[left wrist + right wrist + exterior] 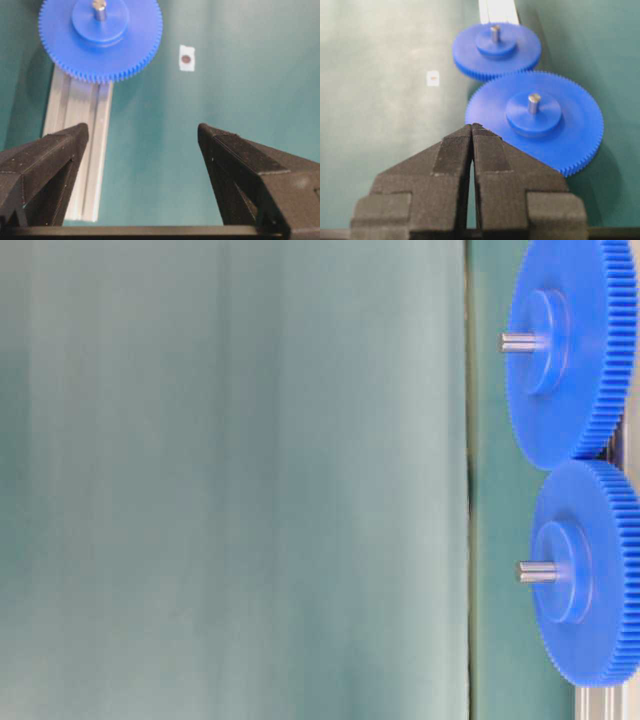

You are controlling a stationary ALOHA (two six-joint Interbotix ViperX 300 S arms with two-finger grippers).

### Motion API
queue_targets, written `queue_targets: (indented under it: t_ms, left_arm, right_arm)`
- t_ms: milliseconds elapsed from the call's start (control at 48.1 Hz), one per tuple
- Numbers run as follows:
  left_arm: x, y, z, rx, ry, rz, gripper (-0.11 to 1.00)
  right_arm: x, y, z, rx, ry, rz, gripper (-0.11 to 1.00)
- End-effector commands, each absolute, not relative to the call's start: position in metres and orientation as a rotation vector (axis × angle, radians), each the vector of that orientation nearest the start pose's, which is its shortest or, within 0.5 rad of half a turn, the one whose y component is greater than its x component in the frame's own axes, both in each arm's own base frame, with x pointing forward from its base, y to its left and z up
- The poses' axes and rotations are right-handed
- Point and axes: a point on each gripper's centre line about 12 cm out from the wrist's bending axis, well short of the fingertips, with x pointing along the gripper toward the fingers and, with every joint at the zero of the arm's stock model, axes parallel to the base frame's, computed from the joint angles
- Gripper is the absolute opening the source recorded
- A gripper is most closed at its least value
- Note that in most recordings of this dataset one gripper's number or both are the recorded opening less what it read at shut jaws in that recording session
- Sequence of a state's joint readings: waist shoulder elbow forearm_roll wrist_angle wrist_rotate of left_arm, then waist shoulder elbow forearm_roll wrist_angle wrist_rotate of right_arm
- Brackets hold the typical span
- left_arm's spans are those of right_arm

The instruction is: Insert the small gear onto the shaft.

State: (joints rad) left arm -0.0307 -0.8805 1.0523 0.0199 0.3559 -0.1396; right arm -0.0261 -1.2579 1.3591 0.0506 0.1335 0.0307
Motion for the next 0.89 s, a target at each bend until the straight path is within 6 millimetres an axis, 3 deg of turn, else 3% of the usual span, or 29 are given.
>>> queue_targets:
  t_ms: [0,166,270,436,872]
  left_arm:
    - [0.201,-0.006,0.261,-0.121,0.475,0.007,0.89]
    - [0.183,-0.005,0.271,-0.161,0.314,-0.001,0.89]
    - [0.167,-0.005,0.267,-0.167,0.244,-0.007,0.89]
    - [0.154,-0.004,0.253,-0.166,0.221,-0.009,0.89]
    - [0.144,-0.004,0.204,-0.170,0.311,-0.001,0.89]
  right_arm:
    - [0.145,-0.003,0.221,0.093,0.198,-0.026,0.05]
    - [0.141,-0.003,0.213,0.091,0.186,-0.027,0.05]
    - [0.140,-0.003,0.207,0.093,0.195,-0.027,0.05]
    - [0.139,-0.003,0.198,0.090,0.218,-0.028,0.05]
    - [0.132,-0.003,0.162,0.076,0.246,-0.032,0.05]
